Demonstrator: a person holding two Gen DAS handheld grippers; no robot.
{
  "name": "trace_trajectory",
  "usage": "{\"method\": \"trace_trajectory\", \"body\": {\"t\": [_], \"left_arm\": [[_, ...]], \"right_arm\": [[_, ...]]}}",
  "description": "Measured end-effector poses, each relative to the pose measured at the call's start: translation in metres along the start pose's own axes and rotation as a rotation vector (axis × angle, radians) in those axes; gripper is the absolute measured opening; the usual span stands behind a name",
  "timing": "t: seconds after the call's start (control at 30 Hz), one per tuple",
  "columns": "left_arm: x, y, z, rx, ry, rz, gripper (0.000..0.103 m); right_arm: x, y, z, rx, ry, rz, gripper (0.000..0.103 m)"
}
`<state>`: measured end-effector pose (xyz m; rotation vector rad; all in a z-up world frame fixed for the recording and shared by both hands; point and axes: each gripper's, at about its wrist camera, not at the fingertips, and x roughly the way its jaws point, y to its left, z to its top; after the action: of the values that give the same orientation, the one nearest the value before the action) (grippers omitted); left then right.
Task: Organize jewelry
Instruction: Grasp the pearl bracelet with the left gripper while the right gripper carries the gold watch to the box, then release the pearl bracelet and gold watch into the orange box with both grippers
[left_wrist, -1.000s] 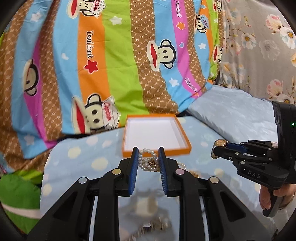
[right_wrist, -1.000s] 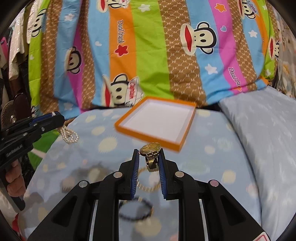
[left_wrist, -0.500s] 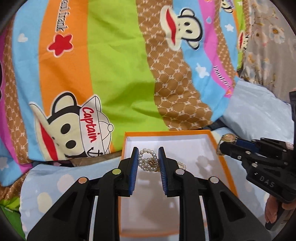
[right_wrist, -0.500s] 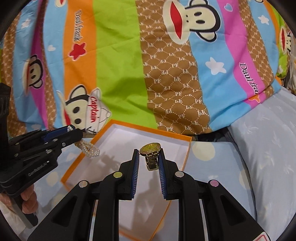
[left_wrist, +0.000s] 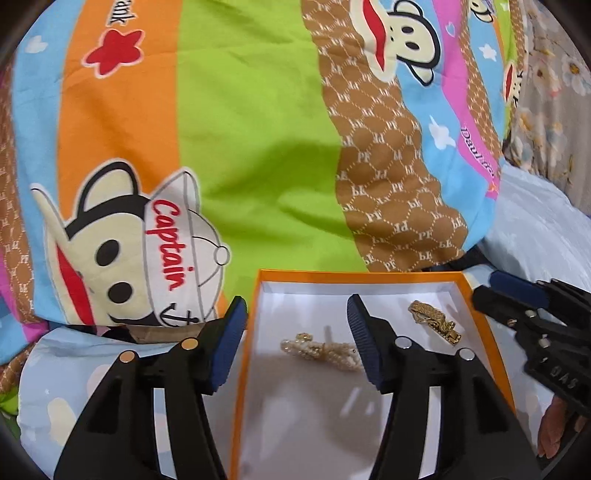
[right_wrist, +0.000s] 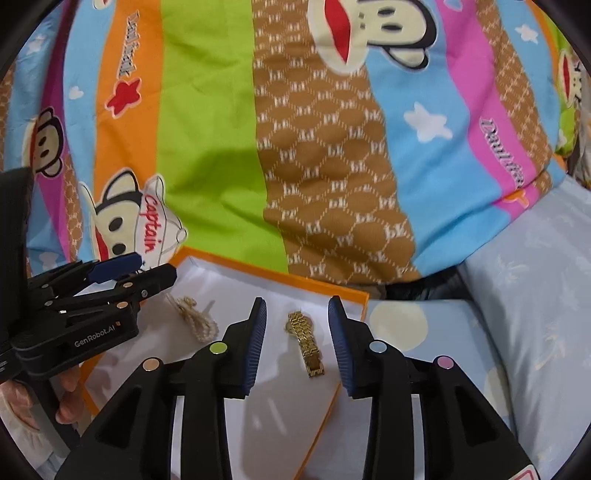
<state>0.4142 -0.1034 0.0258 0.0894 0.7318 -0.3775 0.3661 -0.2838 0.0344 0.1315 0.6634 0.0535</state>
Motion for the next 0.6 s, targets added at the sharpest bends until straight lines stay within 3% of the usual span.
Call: {"method": "trace_trajectory", "body": {"t": [0.17,0.33,0.47,0.6], "left_arm": [[-0.031,0.026,-0.016,-0.031,-0.005,0.014,0.055],[-0.039,0.045,-0.055,-0.027,0.08,0.064,0.054],[-0.041,0.044,-0.085,-0.003,0.146,0.082,0.054],[-0.053,0.039,-0.096,-0.015,0.162,0.044,0.054]], "right_arm": [[-0.033,0.007,-0.02,-0.009,0.023,0.058,0.035],[-0.047,0.025,-0.058,-0.052,0.093,0.086,0.034],[-0.042,0.034,-0.08,-0.066,0.148,0.077,0.031],[-0.041,0.035,-0.093,-0.077,0.18,0.045,0.027]]}}
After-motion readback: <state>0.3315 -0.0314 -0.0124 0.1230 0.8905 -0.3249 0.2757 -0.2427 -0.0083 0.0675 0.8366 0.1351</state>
